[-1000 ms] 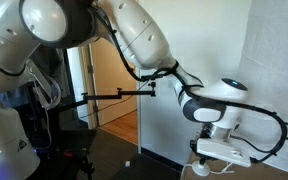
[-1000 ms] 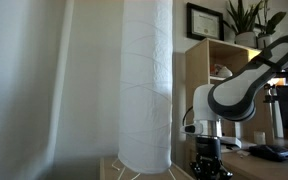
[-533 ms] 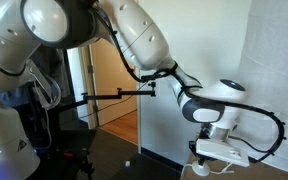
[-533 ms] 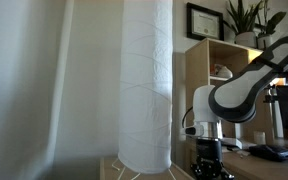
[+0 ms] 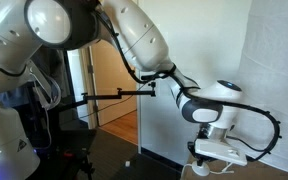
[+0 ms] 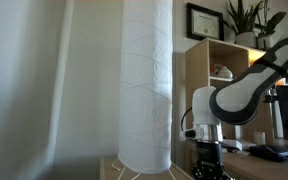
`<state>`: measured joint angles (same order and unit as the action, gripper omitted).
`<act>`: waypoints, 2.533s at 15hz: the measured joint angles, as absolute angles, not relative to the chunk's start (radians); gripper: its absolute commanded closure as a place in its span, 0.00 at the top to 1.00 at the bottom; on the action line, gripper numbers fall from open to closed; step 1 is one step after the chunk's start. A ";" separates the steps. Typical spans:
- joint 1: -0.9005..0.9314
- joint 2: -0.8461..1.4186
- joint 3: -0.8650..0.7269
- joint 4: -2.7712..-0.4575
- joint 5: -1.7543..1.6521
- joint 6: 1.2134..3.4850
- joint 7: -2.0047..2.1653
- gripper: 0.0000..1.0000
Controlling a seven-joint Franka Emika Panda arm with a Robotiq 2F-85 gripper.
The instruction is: Turn on the lamp
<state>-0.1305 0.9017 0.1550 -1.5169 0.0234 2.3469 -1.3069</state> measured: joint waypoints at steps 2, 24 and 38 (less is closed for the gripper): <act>-0.130 0.902 0.155 -1.517 0.020 2.347 -1.307 0.03; -0.070 0.924 0.101 -1.453 -0.061 2.244 -1.208 0.03; -0.069 0.983 0.094 -1.332 -0.061 2.104 -1.188 0.03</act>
